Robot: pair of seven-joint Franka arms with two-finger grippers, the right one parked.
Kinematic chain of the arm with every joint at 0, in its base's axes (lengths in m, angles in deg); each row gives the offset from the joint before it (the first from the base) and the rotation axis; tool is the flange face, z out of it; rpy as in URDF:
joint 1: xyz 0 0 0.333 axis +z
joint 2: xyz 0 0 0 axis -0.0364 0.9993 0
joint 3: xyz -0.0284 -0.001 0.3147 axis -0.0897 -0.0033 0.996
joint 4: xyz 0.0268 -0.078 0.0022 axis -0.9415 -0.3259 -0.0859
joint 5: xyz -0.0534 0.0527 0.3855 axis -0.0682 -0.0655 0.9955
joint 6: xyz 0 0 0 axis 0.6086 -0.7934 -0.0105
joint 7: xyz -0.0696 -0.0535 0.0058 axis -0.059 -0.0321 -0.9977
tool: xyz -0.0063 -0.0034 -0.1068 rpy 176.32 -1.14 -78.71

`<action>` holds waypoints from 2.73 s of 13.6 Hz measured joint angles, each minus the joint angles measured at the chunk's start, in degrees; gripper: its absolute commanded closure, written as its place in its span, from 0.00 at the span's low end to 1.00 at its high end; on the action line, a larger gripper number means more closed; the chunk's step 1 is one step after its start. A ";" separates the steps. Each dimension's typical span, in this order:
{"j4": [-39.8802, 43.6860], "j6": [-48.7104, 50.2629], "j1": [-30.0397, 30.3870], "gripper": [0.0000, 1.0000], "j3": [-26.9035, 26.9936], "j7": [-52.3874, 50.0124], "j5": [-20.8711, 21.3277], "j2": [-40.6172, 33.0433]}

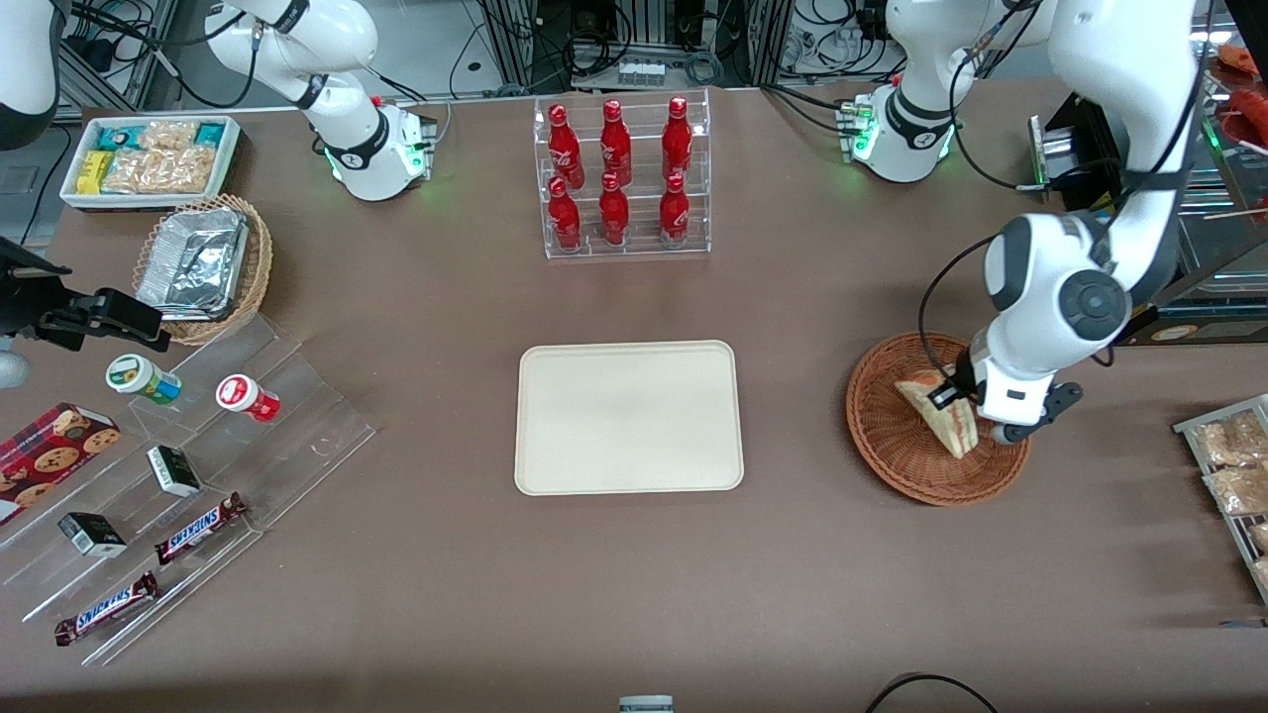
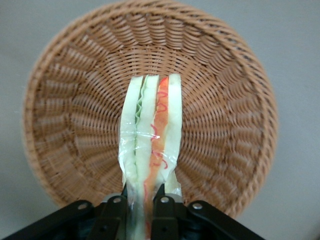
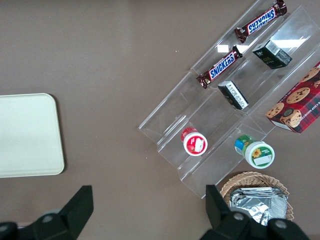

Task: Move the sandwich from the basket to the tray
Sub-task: 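Lift the sandwich out of the basket and carry it over the cream tray, then lower the sandwich onto the tray and open the left gripper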

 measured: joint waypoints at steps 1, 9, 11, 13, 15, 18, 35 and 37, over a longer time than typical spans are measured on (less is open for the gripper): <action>1.91 3.30 -0.42 1.00 -0.43 0.78 0.00 -1.21; 12.10 9.14 -15.23 1.00 -2.98 1.95 1.73 1.99; 15.98 9.09 -18.00 1.00 -3.00 1.94 1.72 6.41; 20.97 9.06 -20.32 1.00 -3.01 1.78 1.68 11.45; 24.92 9.02 -22.26 1.00 -3.05 1.68 1.67 15.71; 30.34 8.98 -24.66 1.00 -3.19 1.56 1.35 21.65; 41.13 7.31 -26.32 0.00 -7.63 1.50 0.19 34.45; 41.14 7.16 -26.47 0.00 -7.64 1.30 0.18 34.49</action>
